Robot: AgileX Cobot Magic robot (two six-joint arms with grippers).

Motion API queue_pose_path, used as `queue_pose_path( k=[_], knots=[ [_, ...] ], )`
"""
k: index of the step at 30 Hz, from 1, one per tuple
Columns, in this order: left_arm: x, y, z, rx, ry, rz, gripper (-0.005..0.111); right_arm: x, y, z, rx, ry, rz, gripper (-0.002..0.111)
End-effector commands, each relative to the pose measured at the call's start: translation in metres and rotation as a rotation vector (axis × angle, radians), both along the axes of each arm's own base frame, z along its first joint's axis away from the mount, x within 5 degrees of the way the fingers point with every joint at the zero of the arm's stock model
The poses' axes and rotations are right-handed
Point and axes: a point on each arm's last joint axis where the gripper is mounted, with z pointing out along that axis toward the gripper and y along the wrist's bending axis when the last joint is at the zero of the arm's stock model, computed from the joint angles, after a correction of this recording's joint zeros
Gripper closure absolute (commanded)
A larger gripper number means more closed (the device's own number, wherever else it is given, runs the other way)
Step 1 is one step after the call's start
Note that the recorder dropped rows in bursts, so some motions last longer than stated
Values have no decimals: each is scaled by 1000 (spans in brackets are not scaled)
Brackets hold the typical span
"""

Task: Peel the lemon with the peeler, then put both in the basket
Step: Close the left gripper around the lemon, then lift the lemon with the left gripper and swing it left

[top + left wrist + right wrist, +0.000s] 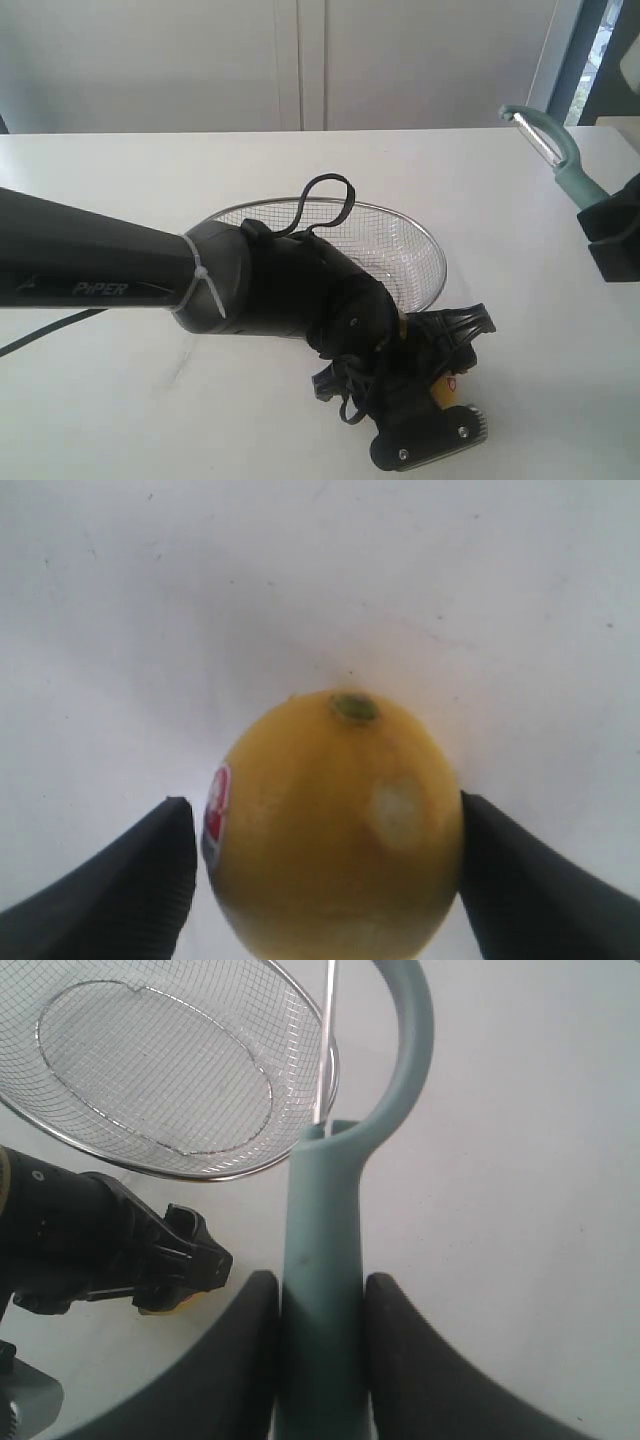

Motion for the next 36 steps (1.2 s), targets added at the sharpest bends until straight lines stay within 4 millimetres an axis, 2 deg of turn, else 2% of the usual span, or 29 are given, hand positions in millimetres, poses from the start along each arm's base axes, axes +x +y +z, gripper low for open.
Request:
queue_pose_path(
  k=[1, 11, 14, 21, 28, 36],
  knots=[
    [-3, 0, -1, 16, 14, -10, 33, -1, -1, 4, 4, -24, -7, 108],
    [-6, 3, -4, 70, 15, -58, 47, -1, -1, 4, 6, -23, -7, 108],
    [-6, 3, -4, 75, 15, -62, 61, -1, -1, 4, 6, -23, -7, 108],
    [-5, 2, 1, 28, 44, 12, 106, 0, -1, 5, 7, -38, -9, 108],
    [-16, 4, 30, -36, 107, 102, 107, 2, -1, 4, 13, -55, -14, 108],
    [-27, 21, 66, -58, 254, 282, 107, 3, -1, 5, 18, -74, -16, 108]
  ],
)
